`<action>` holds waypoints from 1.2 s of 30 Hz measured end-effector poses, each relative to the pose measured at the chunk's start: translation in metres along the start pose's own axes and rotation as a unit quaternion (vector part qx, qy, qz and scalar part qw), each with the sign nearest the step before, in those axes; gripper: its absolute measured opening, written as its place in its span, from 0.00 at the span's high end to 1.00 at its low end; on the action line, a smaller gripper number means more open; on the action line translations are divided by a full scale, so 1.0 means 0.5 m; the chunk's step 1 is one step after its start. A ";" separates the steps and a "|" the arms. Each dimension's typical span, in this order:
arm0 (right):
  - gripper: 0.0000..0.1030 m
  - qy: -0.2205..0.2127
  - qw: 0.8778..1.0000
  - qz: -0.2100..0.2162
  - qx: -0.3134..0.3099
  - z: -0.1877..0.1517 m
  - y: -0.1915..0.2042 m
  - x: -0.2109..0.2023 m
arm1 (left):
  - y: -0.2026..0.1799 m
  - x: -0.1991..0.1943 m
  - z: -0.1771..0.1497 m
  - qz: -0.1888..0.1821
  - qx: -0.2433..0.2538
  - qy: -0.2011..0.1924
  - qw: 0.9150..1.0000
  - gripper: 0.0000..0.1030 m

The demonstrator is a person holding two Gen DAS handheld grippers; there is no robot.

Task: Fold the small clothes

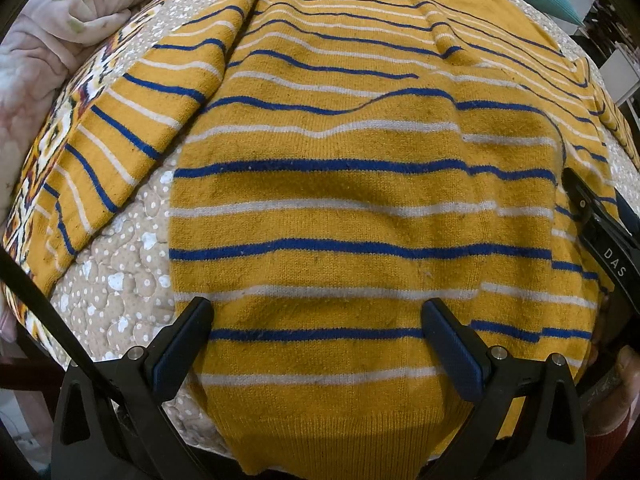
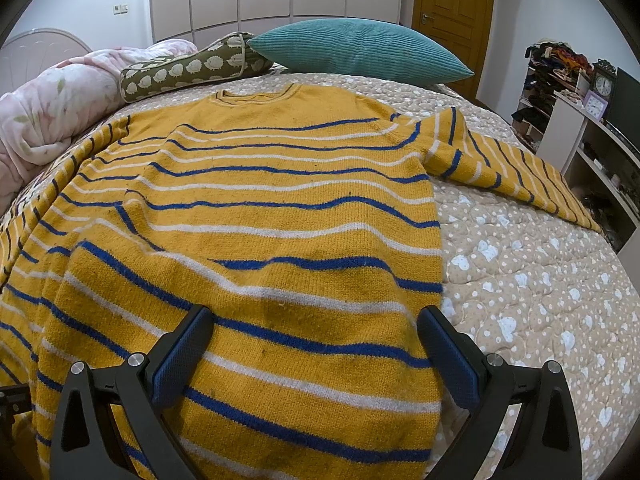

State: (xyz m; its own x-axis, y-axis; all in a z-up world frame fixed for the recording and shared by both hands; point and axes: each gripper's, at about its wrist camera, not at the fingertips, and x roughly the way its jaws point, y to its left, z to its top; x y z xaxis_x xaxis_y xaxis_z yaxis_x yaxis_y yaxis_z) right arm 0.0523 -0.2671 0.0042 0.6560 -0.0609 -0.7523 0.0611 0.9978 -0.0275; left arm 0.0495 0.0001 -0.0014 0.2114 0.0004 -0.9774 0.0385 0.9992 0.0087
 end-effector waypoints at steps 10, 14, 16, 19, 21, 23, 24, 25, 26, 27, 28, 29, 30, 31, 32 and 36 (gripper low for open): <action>0.00 0.000 1.000 0.000 0.000 0.001 0.000 0.000 | 0.000 -0.002 -0.007 0.005 0.000 -0.007 1.000 0.00; 0.00 0.000 1.000 0.000 0.000 0.001 0.001 0.000 | -0.004 -0.003 -0.011 0.010 0.000 -0.009 1.000 0.00; 0.00 0.000 1.000 0.000 0.000 0.002 0.001 0.001 | -0.005 -0.004 -0.012 0.011 -0.001 -0.011 1.000 0.00; 0.00 -0.001 1.000 0.000 0.001 0.002 0.002 0.001 | -0.009 -0.005 -0.014 0.014 -0.003 -0.016 1.000 0.00; 0.00 -0.001 1.000 0.000 0.001 0.001 0.001 0.001 | -0.010 -0.005 -0.015 0.016 -0.004 -0.018 1.000 0.00; 0.00 -0.001 1.000 0.000 0.001 0.000 0.001 0.001 | -0.012 -0.005 -0.016 0.017 -0.005 -0.019 1.000 0.00; 0.00 -0.001 1.000 0.000 0.001 0.000 0.001 0.001 | -0.014 -0.005 -0.017 0.018 -0.005 -0.019 1.000 0.00; 0.00 -0.001 1.000 0.000 0.001 0.000 0.001 0.000 | -0.014 -0.005 -0.018 0.019 -0.006 -0.019 1.000 0.00; 0.00 -0.001 1.000 0.000 0.001 0.000 0.001 0.000 | -0.015 -0.006 -0.019 0.020 -0.005 -0.020 1.000 0.00; 0.00 -0.001 1.000 0.000 0.001 0.000 0.002 0.000 | -0.016 -0.006 -0.019 0.021 -0.006 -0.020 1.000 0.00; 0.00 -0.001 1.000 0.000 0.001 0.001 0.001 0.002 | -0.016 -0.007 -0.020 0.021 -0.006 -0.020 1.000 0.00; 0.00 -0.001 1.000 0.000 0.001 0.000 0.002 0.001 | -0.016 -0.007 -0.020 0.022 -0.006 -0.020 1.000 0.00; 0.00 -0.001 1.000 0.000 0.001 0.000 0.002 0.001 | -0.016 -0.007 -0.020 0.021 -0.005 -0.020 1.000 0.00; 0.00 -0.001 1.000 0.000 0.001 0.000 0.002 0.001 | -0.016 -0.007 -0.020 0.022 -0.005 -0.020 1.000 0.00; 0.00 -0.001 1.000 0.000 0.001 0.000 0.002 0.001 | -0.016 -0.007 -0.020 0.022 -0.005 -0.020 1.000 0.00; 0.00 -0.001 1.000 0.000 0.001 0.000 0.002 0.001 | -0.016 -0.009 -0.022 0.024 -0.007 -0.024 0.999 0.00</action>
State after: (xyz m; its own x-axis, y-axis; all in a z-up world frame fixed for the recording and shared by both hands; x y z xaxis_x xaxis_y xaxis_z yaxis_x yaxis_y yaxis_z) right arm 0.0527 -0.2663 0.0036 0.6582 -0.0606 -0.7504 0.0625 0.9977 -0.0258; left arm 0.0377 -0.0077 0.0006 0.2594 0.0463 -0.9647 0.0142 0.9986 0.0517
